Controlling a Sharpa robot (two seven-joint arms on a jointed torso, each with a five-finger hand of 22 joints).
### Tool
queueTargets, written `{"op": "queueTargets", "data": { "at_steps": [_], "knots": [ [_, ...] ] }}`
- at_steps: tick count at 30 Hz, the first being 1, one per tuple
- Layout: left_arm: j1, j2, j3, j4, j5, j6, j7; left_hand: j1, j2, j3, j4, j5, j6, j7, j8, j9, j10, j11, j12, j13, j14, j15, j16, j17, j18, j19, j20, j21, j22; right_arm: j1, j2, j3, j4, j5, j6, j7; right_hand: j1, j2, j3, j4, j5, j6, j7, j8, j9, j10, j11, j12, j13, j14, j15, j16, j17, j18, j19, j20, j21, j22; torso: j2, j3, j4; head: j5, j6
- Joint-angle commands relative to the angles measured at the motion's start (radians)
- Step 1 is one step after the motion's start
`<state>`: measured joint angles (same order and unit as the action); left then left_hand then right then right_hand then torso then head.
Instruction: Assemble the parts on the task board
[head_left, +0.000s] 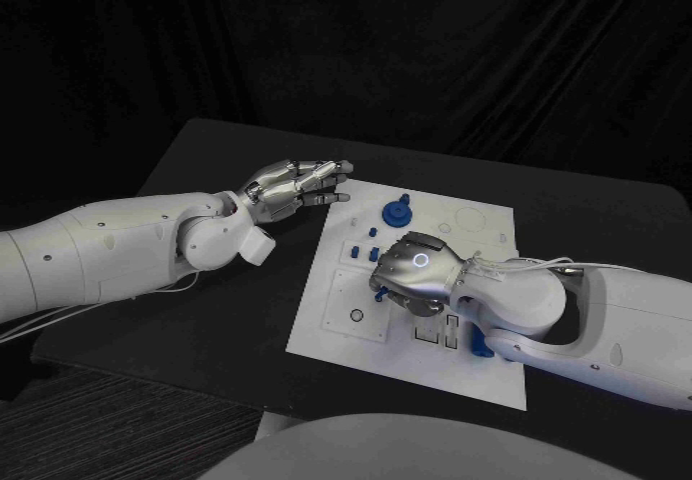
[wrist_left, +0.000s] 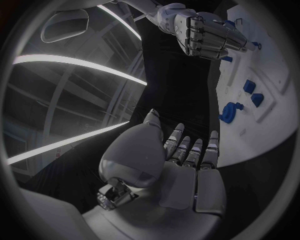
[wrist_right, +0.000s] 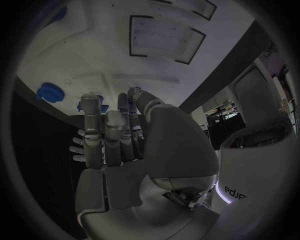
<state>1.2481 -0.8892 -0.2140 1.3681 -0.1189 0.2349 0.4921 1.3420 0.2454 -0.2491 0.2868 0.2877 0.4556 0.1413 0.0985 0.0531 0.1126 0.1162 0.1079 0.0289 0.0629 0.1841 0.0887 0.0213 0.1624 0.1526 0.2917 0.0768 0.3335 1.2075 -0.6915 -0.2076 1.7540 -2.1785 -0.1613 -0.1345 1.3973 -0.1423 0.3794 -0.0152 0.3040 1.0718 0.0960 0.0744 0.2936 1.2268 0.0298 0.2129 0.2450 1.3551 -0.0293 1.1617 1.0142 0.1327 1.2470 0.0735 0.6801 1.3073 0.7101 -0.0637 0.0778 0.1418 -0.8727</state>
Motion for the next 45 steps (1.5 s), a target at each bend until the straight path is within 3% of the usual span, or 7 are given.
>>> {"op": "queueTargets", "data": {
  "at_steps": [1,45],
  "knots": [
    [-0.002,0.002,0.001,0.001,0.005,0.014,0.009,0.003,0.008,-0.006,0.000,0.002,0.005,0.002,0.004,0.002,0.002,0.005,0.005,0.002,0.000,0.005,0.003,0.002,0.009,0.004,-0.001,0.004,0.001,-0.002,-0.001,0.000,0.004,-0.010,0.002,-0.019,-0.009,-0.002,-0.003,0.004,-0.006,-0.007,0.000,-0.004,0.002,-0.006,0.001,-0.003,0.002,-0.004,0.000,-0.004,-0.001,0.013,-0.004,0.000,-0.002,0.069,0.000,-0.0001,-0.0002,0.000,0.000],
    [-0.004,0.003,0.001,-0.001,0.005,0.017,0.001,0.003,0.009,-0.008,0.000,0.002,0.008,0.004,0.006,0.002,0.002,0.006,0.006,0.001,0.000,0.006,0.005,0.002,0.008,0.006,-0.001,0.005,0.000,-0.002,-0.002,0.000,0.005,-0.010,0.008,-0.020,-0.011,-0.004,-0.004,0.005,-0.009,-0.009,-0.004,-0.004,0.003,-0.007,-0.001,-0.004,0.003,-0.004,-0.001,-0.004,-0.001,0.013,-0.003,0.001,-0.004,0.069,0.000,-0.0001,-0.0002,0.002,0.000]
  ]
}}
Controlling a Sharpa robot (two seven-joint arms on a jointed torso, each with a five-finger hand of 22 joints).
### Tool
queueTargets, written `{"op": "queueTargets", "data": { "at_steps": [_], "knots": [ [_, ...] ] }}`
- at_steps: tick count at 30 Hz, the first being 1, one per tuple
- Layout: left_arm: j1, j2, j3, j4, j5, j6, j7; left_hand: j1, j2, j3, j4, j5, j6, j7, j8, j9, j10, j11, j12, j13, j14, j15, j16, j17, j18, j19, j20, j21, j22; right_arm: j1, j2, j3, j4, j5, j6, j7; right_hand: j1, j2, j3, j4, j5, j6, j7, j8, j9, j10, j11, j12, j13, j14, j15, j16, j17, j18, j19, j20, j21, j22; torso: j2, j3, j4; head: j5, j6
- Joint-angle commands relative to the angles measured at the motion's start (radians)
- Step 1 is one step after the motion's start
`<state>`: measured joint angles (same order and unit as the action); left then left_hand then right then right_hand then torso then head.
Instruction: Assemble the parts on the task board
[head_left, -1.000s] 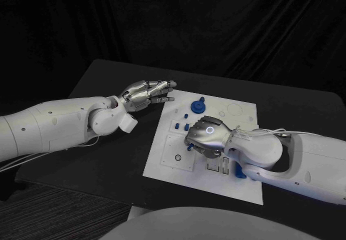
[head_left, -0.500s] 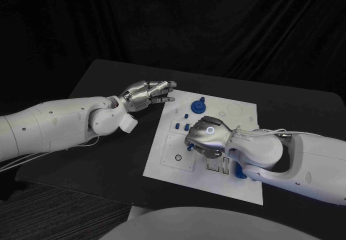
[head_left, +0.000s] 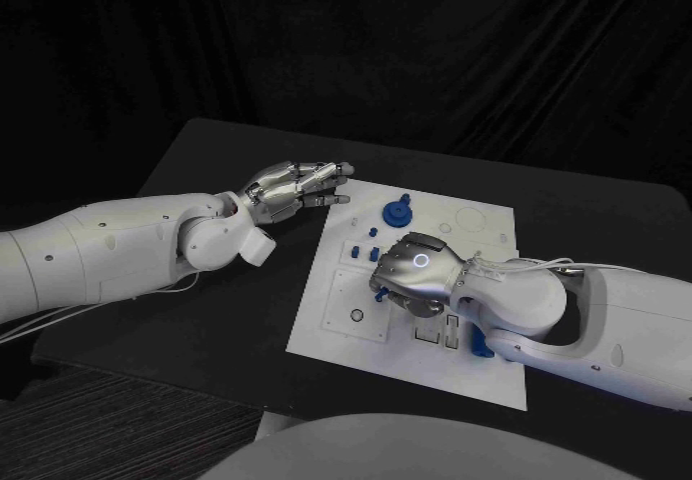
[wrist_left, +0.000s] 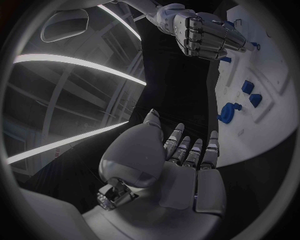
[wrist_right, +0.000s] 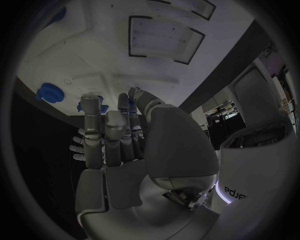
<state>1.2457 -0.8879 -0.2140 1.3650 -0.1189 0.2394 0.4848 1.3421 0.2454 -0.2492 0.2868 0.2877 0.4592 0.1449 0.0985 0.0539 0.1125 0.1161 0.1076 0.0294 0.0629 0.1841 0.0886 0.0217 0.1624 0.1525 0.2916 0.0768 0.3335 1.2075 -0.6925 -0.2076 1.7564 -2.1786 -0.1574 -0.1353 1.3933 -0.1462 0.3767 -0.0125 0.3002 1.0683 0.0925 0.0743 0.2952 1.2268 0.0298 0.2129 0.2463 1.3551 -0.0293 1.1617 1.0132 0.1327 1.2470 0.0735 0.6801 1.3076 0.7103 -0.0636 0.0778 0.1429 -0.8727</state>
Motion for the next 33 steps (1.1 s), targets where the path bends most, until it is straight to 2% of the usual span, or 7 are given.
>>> {"op": "queueTargets", "data": {
  "at_steps": [1,33],
  "knots": [
    [-0.002,0.001,0.001,0.002,0.005,0.013,0.008,0.003,0.009,-0.008,0.000,0.002,0.004,0.000,0.006,0.001,0.002,0.006,0.007,0.001,0.000,0.006,0.005,0.001,0.008,0.006,-0.001,0.005,0.000,-0.002,-0.001,0.000,0.003,-0.010,0.004,-0.019,-0.007,0.000,-0.001,0.002,-0.005,-0.006,-0.001,-0.004,0.001,-0.007,-0.001,-0.004,0.002,-0.004,-0.001,-0.004,0.000,0.013,-0.003,0.001,-0.004,0.068,0.000,-0.0002,-0.0003,0.001,0.000],
    [-0.002,0.003,0.001,0.001,0.005,0.015,0.003,0.004,0.009,-0.008,0.000,0.003,0.005,0.000,0.007,0.001,0.002,0.006,0.007,0.001,0.000,0.006,0.005,0.001,0.008,0.006,-0.001,0.005,-0.001,-0.002,-0.002,0.000,0.004,-0.010,0.005,-0.021,-0.007,-0.001,-0.001,0.002,-0.007,-0.012,-0.005,-0.006,0.001,-0.006,-0.002,-0.004,0.003,-0.004,-0.002,-0.005,-0.002,0.013,-0.002,0.001,-0.004,0.068,0.000,-0.0002,0.0000,0.003,0.000]
  ]
}}
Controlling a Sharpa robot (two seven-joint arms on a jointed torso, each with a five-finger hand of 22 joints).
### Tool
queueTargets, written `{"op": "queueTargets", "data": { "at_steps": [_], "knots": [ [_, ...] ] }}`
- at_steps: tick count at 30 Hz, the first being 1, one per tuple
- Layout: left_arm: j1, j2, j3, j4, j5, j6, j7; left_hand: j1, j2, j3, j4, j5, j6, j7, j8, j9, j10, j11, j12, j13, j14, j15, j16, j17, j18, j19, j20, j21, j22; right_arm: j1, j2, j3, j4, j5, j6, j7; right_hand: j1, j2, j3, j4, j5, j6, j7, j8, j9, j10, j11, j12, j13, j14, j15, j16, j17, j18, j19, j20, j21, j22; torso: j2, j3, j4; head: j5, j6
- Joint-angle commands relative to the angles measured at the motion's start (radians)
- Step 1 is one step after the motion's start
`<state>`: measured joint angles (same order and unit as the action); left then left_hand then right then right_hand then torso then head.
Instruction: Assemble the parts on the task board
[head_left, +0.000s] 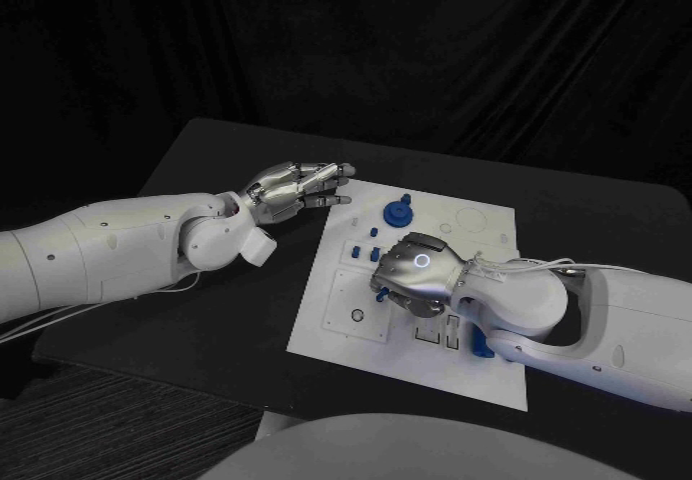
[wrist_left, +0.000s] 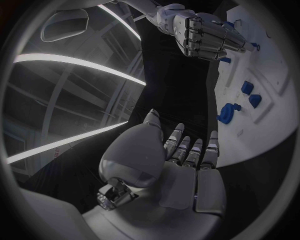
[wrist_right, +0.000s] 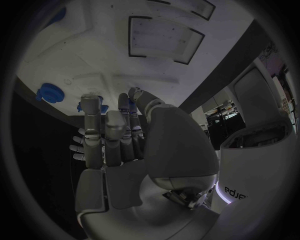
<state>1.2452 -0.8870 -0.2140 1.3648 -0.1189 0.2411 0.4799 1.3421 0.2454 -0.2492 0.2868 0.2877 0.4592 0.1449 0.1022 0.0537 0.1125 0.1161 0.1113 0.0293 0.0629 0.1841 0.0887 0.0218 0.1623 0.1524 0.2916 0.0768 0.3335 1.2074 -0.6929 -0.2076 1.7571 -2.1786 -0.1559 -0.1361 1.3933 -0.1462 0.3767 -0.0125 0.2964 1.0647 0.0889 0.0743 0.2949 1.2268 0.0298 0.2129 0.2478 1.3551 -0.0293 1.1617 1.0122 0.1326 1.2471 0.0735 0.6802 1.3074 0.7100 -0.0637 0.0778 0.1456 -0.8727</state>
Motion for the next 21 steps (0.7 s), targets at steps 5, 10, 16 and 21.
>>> {"op": "queueTargets", "data": {
  "at_steps": [5,10,16,21],
  "knots": [
    [-0.002,0.002,0.001,0.001,0.005,0.014,0.007,0.004,0.009,-0.009,0.000,0.003,0.007,0.000,0.004,0.001,0.002,0.006,0.004,0.001,0.001,0.006,0.005,0.001,0.008,0.006,-0.001,0.005,-0.001,-0.002,-0.001,0.000,0.003,-0.010,0.004,-0.020,-0.007,-0.001,0.000,0.002,-0.003,-0.010,-0.002,-0.006,0.001,-0.006,-0.003,-0.004,0.002,-0.004,-0.003,-0.005,-0.001,0.014,-0.002,0.001,-0.005,0.068,0.000,0.0000,0.0002,-0.001,0.000],
    [-0.002,0.003,0.001,0.001,0.005,0.015,0.007,0.004,0.009,-0.009,0.000,0.003,0.007,0.000,0.004,0.001,0.002,0.006,0.004,0.001,0.001,0.006,0.005,0.001,0.008,0.006,-0.001,0.005,-0.001,-0.002,-0.001,0.000,0.004,-0.010,0.005,-0.020,-0.006,0.001,0.001,0.001,-0.004,-0.001,-0.004,-0.001,0.005,-0.005,-0.004,-0.005,0.003,-0.004,-0.004,-0.005,-0.001,0.014,-0.001,0.000,-0.005,0.068,0.000,0.0000,0.0001,0.000,0.000],
    [-0.002,0.004,0.001,0.000,0.005,0.016,0.006,0.004,0.009,-0.009,0.000,0.003,0.007,0.000,0.004,0.001,0.002,0.006,0.004,0.001,0.001,0.006,0.005,0.001,0.008,0.006,-0.001,0.005,-0.001,-0.002,-0.002,0.000,0.005,-0.010,0.002,-0.021,-0.002,0.002,0.000,-0.002,0.000,0.017,-0.010,0.012,0.017,-0.004,-0.006,-0.005,0.006,-0.003,-0.006,-0.004,0.000,0.014,0.001,-0.001,-0.006,0.069,0.000,0.0001,-0.0001,0.001,0.000],
    [-0.002,0.004,0.001,-0.001,0.005,0.017,0.006,0.004,0.009,-0.009,0.000,0.003,0.007,0.000,0.004,0.001,0.002,0.006,0.004,0.001,0.001,0.006,0.005,0.001,0.008,0.006,-0.001,0.005,-0.001,-0.002,-0.002,0.000,0.005,-0.010,0.001,-0.022,0.000,0.003,-0.001,-0.005,0.007,0.028,-0.015,0.021,0.027,-0.004,-0.007,-0.006,0.007,-0.003,-0.007,-0.005,-0.001,0.014,0.001,-0.002,-0.008,0.069,0.000,0.0000,-0.0002,0.002,0.000]
  ]
}}
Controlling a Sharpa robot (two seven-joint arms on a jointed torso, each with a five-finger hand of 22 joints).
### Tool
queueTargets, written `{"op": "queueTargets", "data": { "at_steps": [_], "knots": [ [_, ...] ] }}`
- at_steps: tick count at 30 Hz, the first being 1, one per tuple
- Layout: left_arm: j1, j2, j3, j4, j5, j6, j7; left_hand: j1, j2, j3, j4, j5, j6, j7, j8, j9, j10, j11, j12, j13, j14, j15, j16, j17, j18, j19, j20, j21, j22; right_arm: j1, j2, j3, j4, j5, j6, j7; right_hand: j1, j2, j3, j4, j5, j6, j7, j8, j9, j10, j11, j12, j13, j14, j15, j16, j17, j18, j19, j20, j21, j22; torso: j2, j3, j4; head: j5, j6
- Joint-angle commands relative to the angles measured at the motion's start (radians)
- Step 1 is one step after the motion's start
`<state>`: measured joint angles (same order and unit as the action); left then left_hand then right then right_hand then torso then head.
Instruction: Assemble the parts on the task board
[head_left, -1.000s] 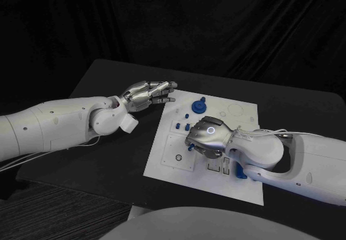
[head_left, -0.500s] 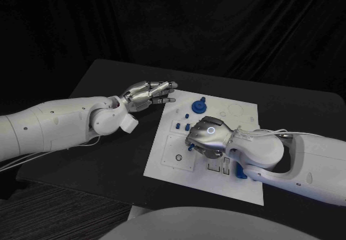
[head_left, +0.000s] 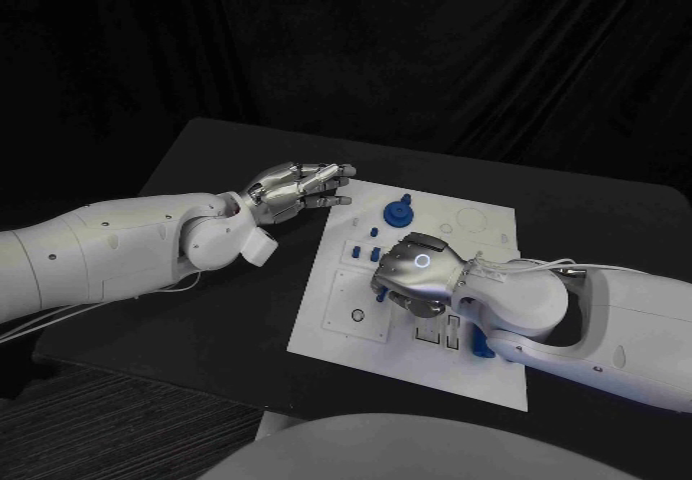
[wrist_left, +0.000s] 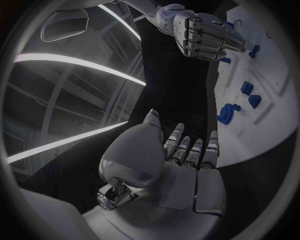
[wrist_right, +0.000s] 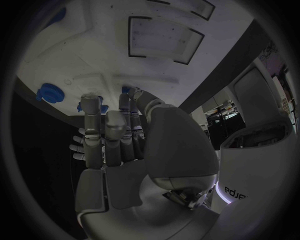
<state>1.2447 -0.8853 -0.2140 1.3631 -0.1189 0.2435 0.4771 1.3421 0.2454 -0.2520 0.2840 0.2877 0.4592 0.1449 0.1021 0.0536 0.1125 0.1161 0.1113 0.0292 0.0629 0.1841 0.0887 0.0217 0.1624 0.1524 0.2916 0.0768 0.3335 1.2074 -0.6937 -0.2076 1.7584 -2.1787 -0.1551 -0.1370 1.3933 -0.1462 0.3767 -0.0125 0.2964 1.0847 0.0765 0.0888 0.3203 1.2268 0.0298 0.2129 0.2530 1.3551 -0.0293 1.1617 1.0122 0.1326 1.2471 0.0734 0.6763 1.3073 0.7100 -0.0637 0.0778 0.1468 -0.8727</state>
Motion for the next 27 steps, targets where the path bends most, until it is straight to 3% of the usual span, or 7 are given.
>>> {"op": "queueTargets", "data": {
  "at_steps": [1,12,19,21,23,26,27],
  "knots": [
    [-0.002,0.002,0.001,0.001,0.005,0.015,0.008,0.004,0.009,-0.006,0.003,0.003,0.007,0.000,0.004,0.001,0.002,0.006,0.004,0.001,0.001,0.006,0.006,0.001,0.008,0.006,-0.001,0.005,-0.001,-0.002,-0.001,0.000,0.003,-0.010,0.000,-0.021,0.000,0.003,-0.001,-0.005,0.007,0.008,-0.003,0.006,0.002,-0.004,-0.007,-0.006,0.002,-0.003,-0.007,-0.005,-0.001,0.014,0.001,-0.002,-0.004,0.069,0.000,0.0001,-0.0002,0.001,0.000],
    [-0.002,-0.002,0.001,0.004,0.005,0.010,0.009,0.004,0.010,-0.006,0.003,0.003,0.008,0.001,0.005,0.002,0.003,0.007,0.005,0.001,0.001,0.006,0.006,0.001,0.008,0.007,-0.001,0.006,0.000,0.006,-0.028,0.001,-0.018,0.143,-0.073,0.012,-0.020,-0.008,0.006,0.011,-0.014,-0.131,0.015,-0.028,-0.029,-0.020,0.001,-0.014,0.009,-0.019,-0.006,-0.024,-0.023,0.018,-0.010,0.001,-0.046,0.062,-0.001,0.0004,0.0001,0.005,0.000],
    [-0.002,-0.001,0.001,0.005,0.005,0.007,0.010,0.004,0.009,-0.006,0.002,0.004,0.010,0.001,0.006,0.002,0.004,0.008,0.006,0.002,0.002,0.006,0.007,0.002,0.008,0.008,-0.001,0.006,0.002,0.065,-0.031,0.001,-0.077,0.470,-0.033,0.077,0.001,-0.009,-0.017,0.025,-0.069,-0.125,0.025,-0.019,-0.066,-0.084,-0.005,0.233,0.228,-0.094,-0.001,-0.076,-0.085,0.033,-0.066,0.006,-0.166,0.043,-0.001,0.0001,0.0007,0.001,0.000],
    [-0.002,0.000,0.001,0.005,0.005,0.007,0.010,0.004,0.009,-0.006,0.002,0.004,0.010,0.001,0.006,0.002,0.004,0.008,0.006,0.002,0.002,0.006,0.007,0.002,0.008,0.008,-0.001,0.006,0.002,0.075,-0.027,0.001,-0.092,0.518,-0.011,0.090,-0.004,-0.007,-0.054,0.045,-0.113,-0.123,0.023,-0.019,-0.083,-0.098,-0.012,0.673,0.630,-0.048,-0.003,0.038,0.057,0.031,-0.069,0.009,-0.172,0.046,-0.001,-0.0001,0.0000,0.000,0.000],
    [-0.002,0.002,0.001,0.005,0.005,0.006,0.011,0.005,0.010,-0.006,0.002,0.005,0.009,0.002,0.006,0.002,0.005,0.008,0.007,0.002,0.002,0.006,0.008,0.002,0.008,0.009,-0.001,0.006,0.002,0.083,-0.021,0.001,-0.110,0.552,0.011,0.103,-0.001,-0.002,-0.062,0.060,-0.126,-0.129,0.014,-0.020,-0.092,-0.087,-0.011,0.841,0.787,0.012,-0.005,0.144,0.194,0.025,-0.052,0.010,-0.136,0.055,-0.001,-0.0005,0.0000,0.000,0.000],
    [-0.002,0.004,0.001,0.007,0.005,0.007,0.011,0.005,0.010,-0.006,0.002,0.005,0.009,0.002,0.006,0.002,0.005,0.008,0.007,0.002,0.002,0.006,0.008,0.002,0.008,0.009,-0.001,0.006,0.002,0.089,-0.009,0.001,-0.135,0.581,0.047,0.121,-0.007,-0.004,-0.115,0.094,-0.174,-0.133,-0.004,-0.017,-0.101,0.290,-0.024,1.321,1.273,0.216,-0.014,0.409,0.559,-0.006,0.024,0.006,0.066,0.094,-0.003,-0.0010,0.0013,-0.001,0.000],
    [-0.002,0.004,0.001,0.007,0.005,0.007,0.012,0.006,0.010,-0.006,0.001,0.006,0.009,0.002,0.006,0.002,0.006,0.009,0.008,0.002,0.003,0.006,0.009,0.002,0.008,0.009,0.000,0.007,0.002,0.091,-0.005,0.001,-0.144,0.588,0.060,0.129,0.009,-0.001,-0.135,0.109,-0.174,-0.133,-0.004,-0.018,-0.104,0.342,-0.029,1.357,1.316,0.216,-0.016,0.409,0.559,-0.012,0.049,0.000,0.145,0.105,-0.003,-0.0010,0.0023,-0.002,0.000]
  ]
}}
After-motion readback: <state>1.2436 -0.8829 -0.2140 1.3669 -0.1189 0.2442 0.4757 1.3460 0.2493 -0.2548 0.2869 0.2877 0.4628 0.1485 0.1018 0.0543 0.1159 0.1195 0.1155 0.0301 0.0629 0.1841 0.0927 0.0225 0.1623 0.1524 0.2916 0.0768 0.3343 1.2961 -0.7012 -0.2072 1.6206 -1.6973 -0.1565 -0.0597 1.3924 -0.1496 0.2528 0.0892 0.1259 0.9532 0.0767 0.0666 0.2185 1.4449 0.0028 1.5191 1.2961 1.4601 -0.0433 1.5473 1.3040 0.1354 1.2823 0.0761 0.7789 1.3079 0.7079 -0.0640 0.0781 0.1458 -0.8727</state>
